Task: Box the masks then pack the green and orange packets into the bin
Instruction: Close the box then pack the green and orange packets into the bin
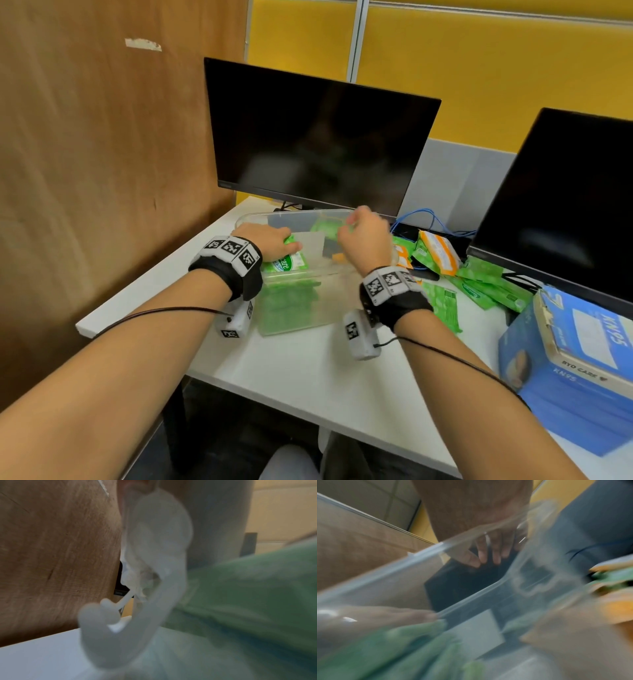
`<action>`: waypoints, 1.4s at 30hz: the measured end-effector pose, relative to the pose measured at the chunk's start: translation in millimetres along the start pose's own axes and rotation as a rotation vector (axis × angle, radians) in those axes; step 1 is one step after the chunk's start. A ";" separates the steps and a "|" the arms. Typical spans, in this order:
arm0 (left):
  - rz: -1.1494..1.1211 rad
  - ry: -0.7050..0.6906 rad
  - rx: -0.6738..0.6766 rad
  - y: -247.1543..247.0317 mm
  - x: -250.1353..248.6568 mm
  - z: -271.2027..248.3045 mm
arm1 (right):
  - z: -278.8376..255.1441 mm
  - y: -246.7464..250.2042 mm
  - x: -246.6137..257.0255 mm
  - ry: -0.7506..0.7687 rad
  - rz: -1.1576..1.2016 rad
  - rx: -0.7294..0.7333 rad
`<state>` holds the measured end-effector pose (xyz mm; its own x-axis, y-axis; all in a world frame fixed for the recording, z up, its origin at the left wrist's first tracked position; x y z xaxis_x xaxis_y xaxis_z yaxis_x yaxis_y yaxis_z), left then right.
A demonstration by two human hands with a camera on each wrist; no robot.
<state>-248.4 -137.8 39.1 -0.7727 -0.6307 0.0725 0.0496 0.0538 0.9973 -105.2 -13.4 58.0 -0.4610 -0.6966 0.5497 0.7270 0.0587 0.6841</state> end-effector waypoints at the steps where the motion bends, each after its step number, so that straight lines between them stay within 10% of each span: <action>1: -0.003 0.000 0.000 -0.5 0.5 1.0 | 3.6 10.4 -15.5 -0.013 -0.045 -0.126; 4: -0.002 0.000 -0.014 -0.9 0.1 2.1 | 13.6 32.3 -73.8 -0.236 -0.056 -0.270; 9: -0.006 -0.002 -0.008 -1.0 0.5 2.3 | -9.4 29.2 -171.2 -0.697 -0.287 0.153; 15: -0.012 0.001 -0.025 -2.3 1.2 3.2 | -14.7 -2.2 -220.7 -0.776 -0.455 0.386; 23: -0.024 0.006 -0.030 -2.5 1.1 2.8 | -15.4 24.3 -224.4 -0.851 0.083 0.325; 30: -0.032 -0.033 -0.015 1.4 0.1 2.1 | 20.3 54.0 -136.6 -0.594 0.719 -0.092; 35: -0.103 -0.066 -0.036 2.5 4.0 1.4 | 26.2 59.6 -41.5 -0.374 1.079 0.165; 42: -0.296 0.074 -0.186 5.7 5.3 -2.3 | -0.4 4.2 22.8 -0.548 1.131 0.568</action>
<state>-250.7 -142.7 45.1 -0.7233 -0.6526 -0.2258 -0.0497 -0.2770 0.9596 -112.5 -29.3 73.2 -0.0003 0.2854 0.9584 0.5919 0.7725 -0.2299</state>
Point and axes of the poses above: each hand's wrist, its own z-axis towards the middle knuckle, its own y-axis out of the back of the hand, x = y × z, the point moved 2 cm from there along z, towards the middle knuckle, and after that the axes turned 5 degrees about -x, right-handed, at the moved point
